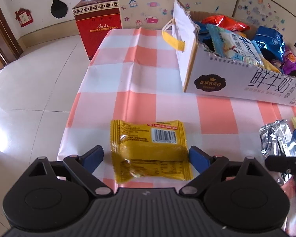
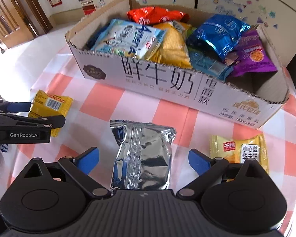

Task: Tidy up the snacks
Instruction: 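Move both open tools back to the snack pile, then grasp the yellow barcode packet with the left tool while the right tool grasps the silver foil packet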

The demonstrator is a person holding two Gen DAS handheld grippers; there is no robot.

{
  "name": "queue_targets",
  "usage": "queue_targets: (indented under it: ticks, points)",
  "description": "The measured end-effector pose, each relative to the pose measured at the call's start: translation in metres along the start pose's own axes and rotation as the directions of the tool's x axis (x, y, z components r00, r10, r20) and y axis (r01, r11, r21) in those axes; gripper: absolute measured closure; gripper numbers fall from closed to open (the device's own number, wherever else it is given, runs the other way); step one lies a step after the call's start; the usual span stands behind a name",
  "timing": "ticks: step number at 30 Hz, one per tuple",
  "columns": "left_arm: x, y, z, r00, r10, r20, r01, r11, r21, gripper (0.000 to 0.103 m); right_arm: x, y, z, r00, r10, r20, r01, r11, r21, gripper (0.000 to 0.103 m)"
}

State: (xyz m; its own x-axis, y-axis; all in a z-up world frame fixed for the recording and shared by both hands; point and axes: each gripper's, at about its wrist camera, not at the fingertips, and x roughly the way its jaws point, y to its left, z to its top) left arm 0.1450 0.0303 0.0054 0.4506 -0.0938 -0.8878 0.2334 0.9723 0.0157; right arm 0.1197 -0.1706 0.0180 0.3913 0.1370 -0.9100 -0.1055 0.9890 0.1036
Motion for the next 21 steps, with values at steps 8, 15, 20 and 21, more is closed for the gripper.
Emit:
queue_targets:
  ticks: [8,15,20,21]
  points:
    - [0.002,-0.003,0.001,1.000,0.000,0.020,0.000,1.000,-0.003,0.010,0.008,0.005,-0.002,0.999,-0.037,-0.009,0.037,0.999,-0.024,0.003]
    - [-0.003,-0.009,-0.001,0.999,-0.014,0.047,0.014,1.000,0.006,0.028,0.008,0.010,0.000,0.997,-0.063,0.033,0.065,0.997,-0.043,0.030]
    - [-0.007,-0.004,0.001,0.998,0.003,0.057,-0.001,1.000,-0.020,0.043,0.006,0.010,0.001,0.998,-0.044,0.042,0.046,0.998,-0.038,0.037]
    - [-0.008,-0.003,0.001,0.998,0.001,0.059,0.001,1.000,-0.027,0.044,0.006,0.011,0.001,0.998,-0.041,0.044,0.043,0.998,-0.038,0.037]
